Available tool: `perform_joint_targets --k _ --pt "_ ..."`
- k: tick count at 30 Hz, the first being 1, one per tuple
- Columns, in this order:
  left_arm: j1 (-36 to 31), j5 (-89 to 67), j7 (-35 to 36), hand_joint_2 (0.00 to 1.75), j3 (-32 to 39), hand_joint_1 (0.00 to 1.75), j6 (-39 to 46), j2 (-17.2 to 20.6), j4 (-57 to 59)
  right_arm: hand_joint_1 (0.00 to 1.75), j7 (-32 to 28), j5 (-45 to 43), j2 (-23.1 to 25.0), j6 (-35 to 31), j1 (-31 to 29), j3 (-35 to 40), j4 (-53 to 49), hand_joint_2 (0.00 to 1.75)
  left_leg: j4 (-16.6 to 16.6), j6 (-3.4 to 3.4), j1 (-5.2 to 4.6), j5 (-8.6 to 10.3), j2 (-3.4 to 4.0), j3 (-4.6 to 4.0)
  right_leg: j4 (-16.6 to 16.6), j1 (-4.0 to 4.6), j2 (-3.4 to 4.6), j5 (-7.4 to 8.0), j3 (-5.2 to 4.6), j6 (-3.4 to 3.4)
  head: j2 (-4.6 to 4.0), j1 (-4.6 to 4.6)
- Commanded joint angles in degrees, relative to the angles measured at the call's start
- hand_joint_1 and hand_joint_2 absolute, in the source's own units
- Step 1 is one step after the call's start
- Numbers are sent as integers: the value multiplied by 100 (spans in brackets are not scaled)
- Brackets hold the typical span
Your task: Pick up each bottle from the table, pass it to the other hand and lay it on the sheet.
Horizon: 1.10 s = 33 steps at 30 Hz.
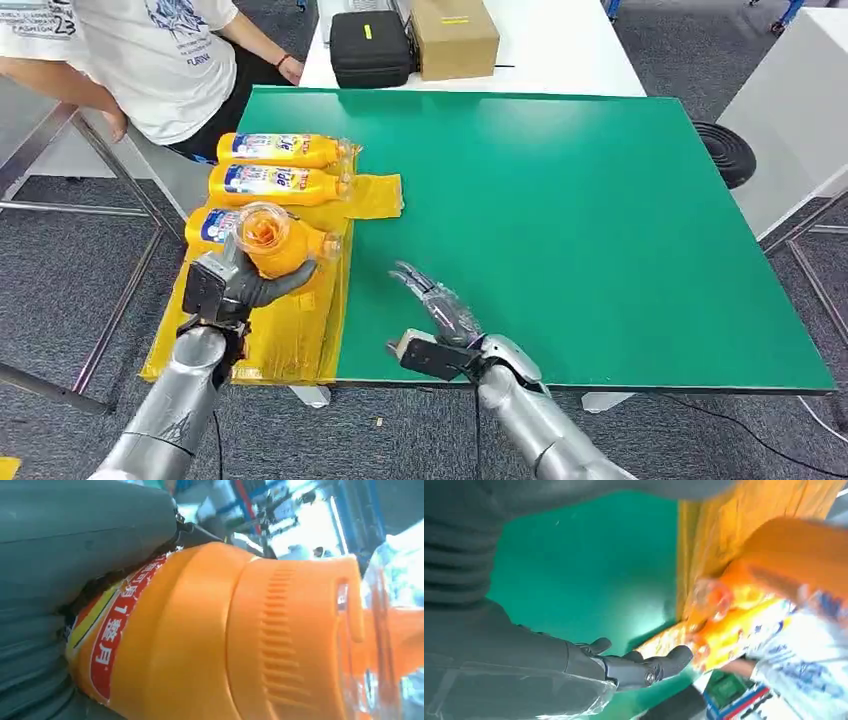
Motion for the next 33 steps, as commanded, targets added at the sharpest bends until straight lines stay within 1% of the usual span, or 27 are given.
perform_joint_targets --k 1,3,6,7,8,9,10,11,12,13,14,15,16,17,18,20,21,23,24,25,27,28,29,30,31,32,33 --pt "-685 -1889 603 175 49 175 717 687 -559 0 -2 173 -272 105 330 -735 -910 0 8 -3 6 -5 -9 2 6 8 -16 -8 7 -14 0 0" --pt "-758 -2033 666 175 52 175 658 780 -590 0 -4 172 -278 107 377 -787 -988 0 13 -4 9 -8 -10 3 10 12 -18 -11 9 -18 0 0" --pt "-884 -2708 965 175 -162 175 263 1268 -755 0 -26 121 -277 81 555 -1084 -1310 0 8 -4 7 -7 -5 8 6 10 -12 -9 13 -16 0 2" --pt "-849 -2917 1072 175 -223 173 45 1495 -867 0 -49 73 -285 63 636 -1238 -1466 0 6 -4 4 -5 -3 5 6 7 -9 -7 6 -14 0 0" --pt "-789 -2960 1067 175 -221 168 -182 1642 -988 0 -65 36 -286 63 715 -1363 -1596 0 9 -5 6 -12 -2 17 8 10 -10 -13 20 -20 0 -2" --pt "-682 -2994 1056 175 -188 173 -307 1752 -1129 0 -84 -6 -295 87 796 -1470 -1737 0 7 -5 6 -10 3 12 7 9 -4 -10 12 -17 0 0" --pt "-537 -3081 1057 175 -217 168 -558 1944 -1309 0 -95 -27 -314 90 894 -1596 -1872 175 2 -4 2 -7 7 10 4 5 1 -7 7 -13 0 2" --pt "-428 -3170 1094 175 -230 175 -658 2073 -1414 0 -103 -30 -326 91 961 -1664 -1968 175 2 -3 4 -5 7 7 3 5 2 -4 6 -11 0 0" --pt "-358 -3279 1147 175 -259 171 -750 2185 -1477 0 -113 -35 -329 94 1011 -1718 -2036 175 1 -5 3 -17 22 27 3 6 12 -13 21 -17 0 -2" --pt "-320 -3380 1209 175 -269 169 -825 2296 -1501 0 -118 -34 -331 95 1052 -1767 -2088 175 -1 -3 3 -8 14 13 2 5 8 -6 9 -11 0 0" --pt "-320 -3380 1209 175 -269 169 -825 2296 -1501 0 -118 -34 -331 95 1052 -1767 -2088 175 -2 -3 2 -6 12 11 1 4 6 -5 7 -10 0 0" --pt "-321 -3473 1243 175 -314 175 -892 2353 -1495 0 -117 -33 -314 92 1082 -1797 -2143 175 1 -4 3 -18 15 30 3 7 4 -17 26 -17 0 -2" --pt "-420 -3775 1371 175 -550 175 -1167 2580 -1402 0 -119 -23 -290 94 1116 -1855 -2212 175 1 -4 4 -12 9 21 2 6 1 -14 19 -15 0 2" --pt "-515 -3859 1402 175 -636 175 -1320 2672 -1255 0 -123 -6 -273 105 1121 -1899 -2237 175 1 -5 3 -7 7 9 3 4 0 -10 7 -14 0 -2" --pt "-546 -3861 1402 175 -626 175 -1327 2690 -1219 0 -123 -4 -272 107 1113 -1910 -2246 175 6 -8 6 -19 10 22 6 8 1 -18 19 -21 0 0" --pt "-607 -3861 1379 175 -629 175 -1342 2682 -1115 0 -125 4 -268 114 1107 -1920 -2257 175 1 -8 6 -8 2 4 3 5 -5 -12 2 -18 0 2" --pt "-607 -3861 1379 175 -629 175 -1342 2682 -1115 0 -125 4 -268 114 1107 -1920 -2257 175 3 -8 10 -13 2 16 5 6 -7 -18 13 -24 0 0" --pt "-682 -4085 1482 175 -834 175 -1513 2806 -970 0 -127 -2 -234 110 1118 -1984 -2308 175 0 -8 10 -7 2 2 0 6 -4 -10 -2 -18 0 0" --pt "-635 -4090 1484 175 -831 175 -1510 2840 -952 0 -127 -2 -238 109 1125 -2002 -2336 175 3 -8 11 -13 1 14 3 7 -9 -17 10 -24 0 2" --pt "-473 -4104 1624 175 -704 173 -1395 2805 -1016 0 -119 0 -199 108 1199 -2106 -2472 175 1 -8 9 -9 -1 7 3 5 -9 -14 3 -21 0 0" --pt "-147 -4262 1940 175 -612 159 -1173 2654 -1166 0 -117 0 -159 100 1289 -2244 -2638 175 -3 -8 9 -13 4 21 -1 5 -5 -17 16 -23 0 2" --pt "108 -4349 2077 175 -597 157 -1078 2554 -1276 0 -115 4 -131 98 1316 -2323 -2708 175 -9 -7 2 -10 6 21 -3 -2 -2 -15 14 -19 0 0" --pt "185 -4379 2121 175 -616 157 -1028 2527 -1301 0 -107 5 -126 109 1319 -2339 -2721 175 -7 -7 5 -8 7 13 -4 0 0 -11 7 -16 0 2" --pt "208 -4389 2135 175 -622 157 -1009 2515 -1303 0 -106 5 -125 111 1318 -2339 -2722 175 -14 -6 2 -18 10 41 -10 0 0 -20 34 -22 0 0" --pt "275 -4391 2140 175 -618 159 -998 2490 -1330 0 -106 7 -116 111 1312 -2355 -2722 175 -12 -6 -1 -12 4 25 -5 -5 -4 -16 20 -18 0 0" --pt "519 -4381 2142 175 -587 159 -969 2406 -1401 0 -100 -2 -92 108 1313 -2394 -2719 175 -9 -6 3 -10 4 18 -5 -1 -3 -14 14 -17 0 2" --pt "687 -4399 2163 175 -585 159 -926 2353 -1430 0 -100 1 -74 110 1316 -2416 -2719 175 -6 -7 7 -19 9 32 -6 4 0 -20 29 -22 0 0"
